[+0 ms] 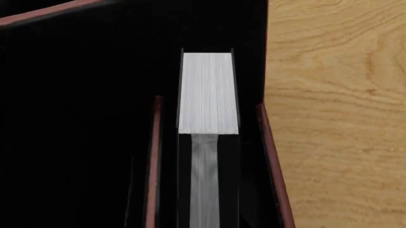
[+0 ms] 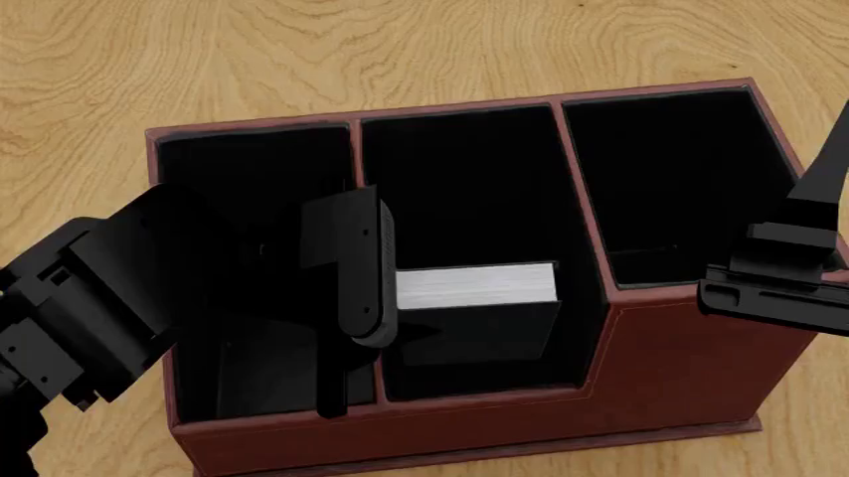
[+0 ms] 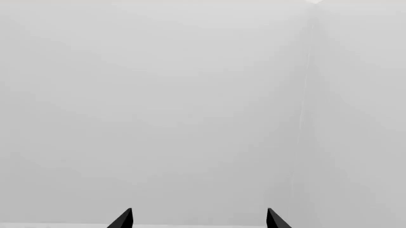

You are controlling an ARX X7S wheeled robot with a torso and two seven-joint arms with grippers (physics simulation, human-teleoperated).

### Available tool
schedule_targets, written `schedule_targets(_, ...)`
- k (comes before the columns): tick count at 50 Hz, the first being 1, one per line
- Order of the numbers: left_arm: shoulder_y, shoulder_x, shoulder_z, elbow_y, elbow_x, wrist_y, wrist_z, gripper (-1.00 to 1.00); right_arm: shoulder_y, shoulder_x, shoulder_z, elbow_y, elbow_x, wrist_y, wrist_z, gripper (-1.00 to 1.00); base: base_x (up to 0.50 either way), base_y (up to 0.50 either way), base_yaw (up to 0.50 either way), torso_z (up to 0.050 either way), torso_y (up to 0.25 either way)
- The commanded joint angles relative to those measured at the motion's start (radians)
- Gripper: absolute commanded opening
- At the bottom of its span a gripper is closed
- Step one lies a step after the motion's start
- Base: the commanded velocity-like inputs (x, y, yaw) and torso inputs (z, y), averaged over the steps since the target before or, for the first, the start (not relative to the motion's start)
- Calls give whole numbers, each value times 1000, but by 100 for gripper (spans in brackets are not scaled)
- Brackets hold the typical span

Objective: Pick up the book and place it in the back compartment of the caddy.

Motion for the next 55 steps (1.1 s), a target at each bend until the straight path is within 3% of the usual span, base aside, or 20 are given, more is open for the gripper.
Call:
schedule_targets(1,-16,69,-29,-157,-13,81,10,-100,2,1,-4,5,-2,-1,1,100,0,0,-3,0,0)
schedule_targets(9,-16,105,-15,-253,-20,139,21,-100,1,-2,-13,12,-10,-8,-1,100,1,0,-3,0,0)
schedule_targets(24,-38,106,107,-263,-155,130,4,-100,-17,-2,-7,18,-17,-24,-4,100,2,-2,-6,0,-1)
schedule_targets(25,-47,106,108,-250,-191,56,15,100,-17,-2,-8,19,-17,-25,-4,100,12,0,-6,0,0)
schedule_targets(55,-108,103,229,-263,-358,89,-22,100,-27,8,11,13,-3,-24,1,100,6,-5,-11,0,-6)
